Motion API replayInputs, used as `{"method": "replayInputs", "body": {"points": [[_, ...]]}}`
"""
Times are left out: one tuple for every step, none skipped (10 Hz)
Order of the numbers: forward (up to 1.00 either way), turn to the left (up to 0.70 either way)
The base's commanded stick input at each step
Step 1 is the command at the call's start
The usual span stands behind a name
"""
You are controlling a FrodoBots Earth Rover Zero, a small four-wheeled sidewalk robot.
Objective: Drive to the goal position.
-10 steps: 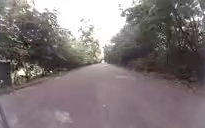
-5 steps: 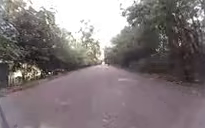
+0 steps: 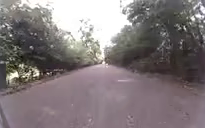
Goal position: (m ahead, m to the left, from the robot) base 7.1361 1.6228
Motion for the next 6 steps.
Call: {"method": "replayInputs", "body": {"points": [[0.27,0.00],[0.33,0.00],[0.38,0.00],[0.70,0.00],[0.70,0.00],[0.70,0.00]]}}
